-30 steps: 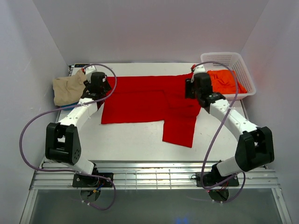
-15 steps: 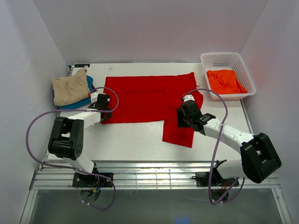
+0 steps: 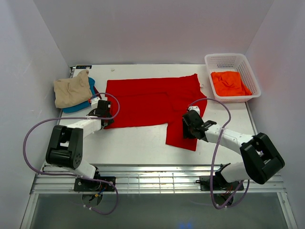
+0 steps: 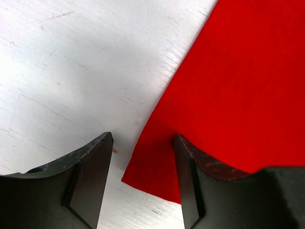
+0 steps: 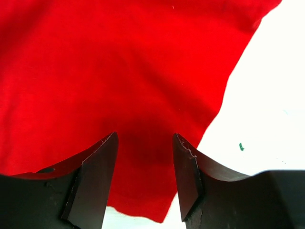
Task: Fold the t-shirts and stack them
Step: Grap the side of the flattened tshirt closest away from the robot with both arms
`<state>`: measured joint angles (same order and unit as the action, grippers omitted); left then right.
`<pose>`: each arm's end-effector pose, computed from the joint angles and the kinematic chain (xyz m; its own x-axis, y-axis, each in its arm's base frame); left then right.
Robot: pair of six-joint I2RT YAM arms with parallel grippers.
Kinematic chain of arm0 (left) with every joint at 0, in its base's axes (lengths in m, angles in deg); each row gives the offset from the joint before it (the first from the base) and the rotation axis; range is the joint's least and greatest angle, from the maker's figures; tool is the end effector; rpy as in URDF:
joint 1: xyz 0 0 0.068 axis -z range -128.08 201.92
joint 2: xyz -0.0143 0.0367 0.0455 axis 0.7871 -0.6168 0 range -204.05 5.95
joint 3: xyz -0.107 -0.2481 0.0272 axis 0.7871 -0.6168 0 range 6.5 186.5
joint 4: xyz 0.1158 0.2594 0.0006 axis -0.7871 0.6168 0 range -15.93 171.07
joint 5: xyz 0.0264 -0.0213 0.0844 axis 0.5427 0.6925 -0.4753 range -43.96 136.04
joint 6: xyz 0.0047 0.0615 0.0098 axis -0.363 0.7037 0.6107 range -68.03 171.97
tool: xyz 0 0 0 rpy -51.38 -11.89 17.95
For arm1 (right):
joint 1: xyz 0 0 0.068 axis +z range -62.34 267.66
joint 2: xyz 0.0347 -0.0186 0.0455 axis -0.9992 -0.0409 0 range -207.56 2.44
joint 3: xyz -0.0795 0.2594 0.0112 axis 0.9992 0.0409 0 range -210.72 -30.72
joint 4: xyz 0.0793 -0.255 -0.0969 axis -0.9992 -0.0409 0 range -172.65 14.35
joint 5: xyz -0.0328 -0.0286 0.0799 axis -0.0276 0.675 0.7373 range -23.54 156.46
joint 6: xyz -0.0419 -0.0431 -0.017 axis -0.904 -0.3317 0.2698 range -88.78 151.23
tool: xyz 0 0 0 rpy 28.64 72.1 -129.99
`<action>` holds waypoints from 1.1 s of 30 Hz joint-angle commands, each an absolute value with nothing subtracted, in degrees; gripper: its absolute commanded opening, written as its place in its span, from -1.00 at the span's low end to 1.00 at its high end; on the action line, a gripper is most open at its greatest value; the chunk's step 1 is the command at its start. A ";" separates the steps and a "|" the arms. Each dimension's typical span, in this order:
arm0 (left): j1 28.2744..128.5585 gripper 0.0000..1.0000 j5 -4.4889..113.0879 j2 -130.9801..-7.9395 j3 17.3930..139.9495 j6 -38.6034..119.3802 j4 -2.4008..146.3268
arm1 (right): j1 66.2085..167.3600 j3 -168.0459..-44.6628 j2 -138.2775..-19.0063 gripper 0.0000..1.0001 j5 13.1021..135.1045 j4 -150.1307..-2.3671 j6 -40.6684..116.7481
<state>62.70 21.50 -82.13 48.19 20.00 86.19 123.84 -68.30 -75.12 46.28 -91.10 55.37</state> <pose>0.2999 -0.0370 0.1227 -0.6879 -0.3592 -0.6307 -0.4799 0.8770 0.0238 0.2321 0.1494 0.1454 -0.7685 -0.0865 -0.6340 -0.0898 0.9956 -0.0270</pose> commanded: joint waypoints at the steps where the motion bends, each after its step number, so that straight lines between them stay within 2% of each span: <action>1: 63.17 0.29 22.31 -80.54 46.85 19.45 87.86 | 124.22 -68.25 -77.45 0.11 43.62 -91.74 58.20; 10: 65.54 0.28 22.40 -73.43 45.44 18.66 88.04 | 124.39 -68.34 -79.83 0.12 42.64 -93.75 60.49; 16: 66.77 0.29 22.40 -69.73 44.82 18.04 87.87 | 125.80 -66.49 -74.65 0.12 41.86 -95.25 61.90; 24: 66.86 0.29 21.60 -73.94 45.17 18.04 88.74 | 127.30 -65.35 -69.37 0.13 41.24 -98.94 63.65; 33: 66.86 0.29 20.90 -76.76 45.00 17.87 89.45 | 129.58 -63.51 -70.33 0.12 42.03 -99.12 66.38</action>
